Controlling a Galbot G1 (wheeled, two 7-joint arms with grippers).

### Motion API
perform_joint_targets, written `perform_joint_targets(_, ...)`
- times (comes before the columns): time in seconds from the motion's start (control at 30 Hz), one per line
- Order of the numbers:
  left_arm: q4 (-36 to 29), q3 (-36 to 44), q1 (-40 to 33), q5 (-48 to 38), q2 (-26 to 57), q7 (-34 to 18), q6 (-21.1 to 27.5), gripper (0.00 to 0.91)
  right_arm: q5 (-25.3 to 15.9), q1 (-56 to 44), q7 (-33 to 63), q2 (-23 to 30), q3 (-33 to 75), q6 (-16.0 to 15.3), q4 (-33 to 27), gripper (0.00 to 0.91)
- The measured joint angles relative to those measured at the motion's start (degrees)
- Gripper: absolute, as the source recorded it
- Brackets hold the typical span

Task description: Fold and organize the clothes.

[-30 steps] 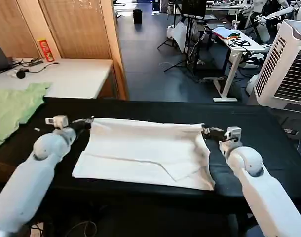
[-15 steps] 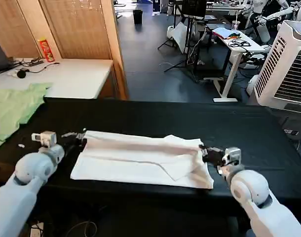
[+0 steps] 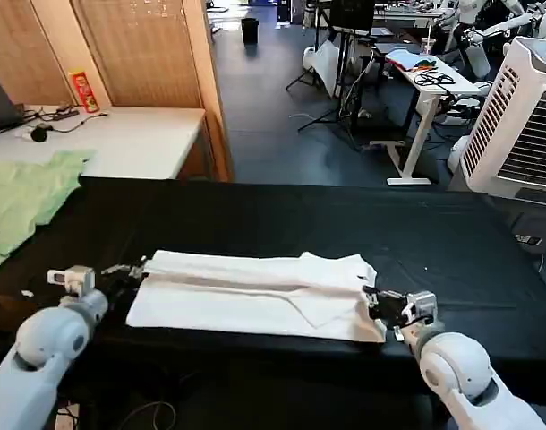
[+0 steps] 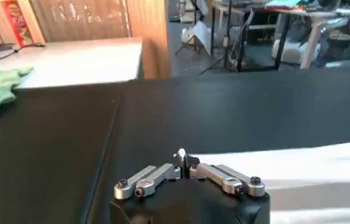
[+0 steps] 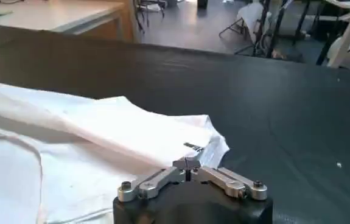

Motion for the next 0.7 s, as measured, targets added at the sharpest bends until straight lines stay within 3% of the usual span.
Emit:
perform_joint_targets(0.27,-2.47,-1.81,3.66,1.35,-1.28,-1.48,-0.13,0.127,-1.27,-0.84,-0.01,0.63,0.16,-0.50,-0.02,0.049)
perform_joint_targets(0.3,-2.83,-1.97,4.09,1.80,-1.49,-1.53,-0.12,0.215,-1.27,-0.99,-0.01,0.70,0.25,-0.67,0.11,0.078)
perform_joint_targets(0.33,-3.36,-2.18,4.67,2.72,-1.78,-1.65,0.09,0.878,-1.27,-1.15,-0.02,0.72,0.38,-0.81,0.29,0.322)
perform_joint_targets(0.37,-3.86,-2.31,5.11,3.39,-2.02,-1.77,0.37,0.878,-1.26,-1.44,-0.02,0.71,0.69,-0.87,0.59,0.653)
perform_joint_targets(0.4,-4.31,-2.40,5.47,3.96,-2.19,-1.98,0.73,0.878,-1.20,-1.82,-0.01,0.66,1.06,-0.90,0.98,0.878)
perform_joint_targets(0.6,-7.56,-3.36,8.33,6.22,-3.77,-3.53,1.40,0.878,-0.40,-3.89,-0.15,0.31,3.64,-1.42,3.67,0.878)
perform_joint_targets(0.7,-9.39,-4.08,9.83,5.84,-4.50,-4.39,1.73,0.878,0.98,-4.10,-0.17,0.67,5.86,0.37,4.70,0.878)
